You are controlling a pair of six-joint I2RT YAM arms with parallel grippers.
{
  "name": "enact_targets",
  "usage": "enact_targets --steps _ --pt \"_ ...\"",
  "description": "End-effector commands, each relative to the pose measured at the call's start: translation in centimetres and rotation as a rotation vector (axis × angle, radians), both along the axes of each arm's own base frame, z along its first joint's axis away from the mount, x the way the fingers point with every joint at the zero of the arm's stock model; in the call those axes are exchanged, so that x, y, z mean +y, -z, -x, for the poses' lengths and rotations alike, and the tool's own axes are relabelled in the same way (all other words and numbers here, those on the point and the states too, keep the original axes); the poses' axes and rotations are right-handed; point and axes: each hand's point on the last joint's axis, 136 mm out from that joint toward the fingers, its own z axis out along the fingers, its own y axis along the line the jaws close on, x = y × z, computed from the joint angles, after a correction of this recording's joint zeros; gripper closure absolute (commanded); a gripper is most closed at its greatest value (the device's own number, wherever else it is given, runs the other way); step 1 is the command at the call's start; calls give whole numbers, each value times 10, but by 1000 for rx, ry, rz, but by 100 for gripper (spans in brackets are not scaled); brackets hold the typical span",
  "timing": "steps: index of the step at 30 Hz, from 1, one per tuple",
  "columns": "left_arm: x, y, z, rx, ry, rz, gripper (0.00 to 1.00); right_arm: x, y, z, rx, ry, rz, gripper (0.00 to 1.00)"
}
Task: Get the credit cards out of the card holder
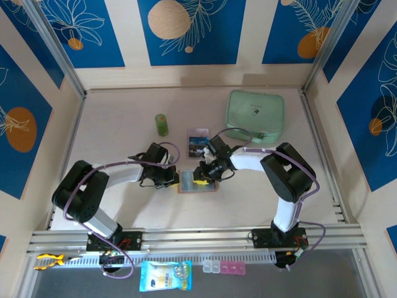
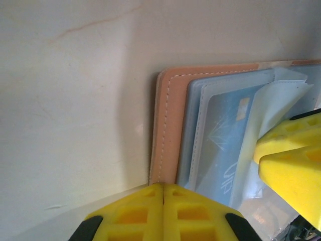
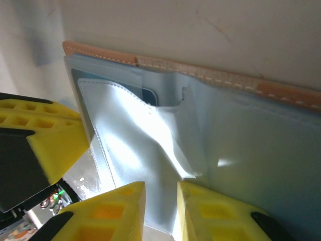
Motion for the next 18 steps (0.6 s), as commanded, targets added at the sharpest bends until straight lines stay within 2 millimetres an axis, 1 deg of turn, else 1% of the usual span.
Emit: enact_targets --steps 1,4,7,9,12,18 --pt "-6 -21 -8 -43 -10 18 94 1 -7 3 21 5 -74 75" --pt "-14 -33 -12 -62 -9 49 87 0 -5 3 30 7 -93 75" --pt "-24 -39 -13 -67 0 79 80 -1 -2 4 39 11 -101 76" --pt "-29 -38 -12 -59 0 89 75 -2 -2 4 43 15 -105 76" --pt "-36 -32 -11 -40 4 109 73 -3 -1 4 45 18 -108 76" --pt "-34 -20 -8 -15 -8 76 70 -3 0 4 48 17 -112 76"
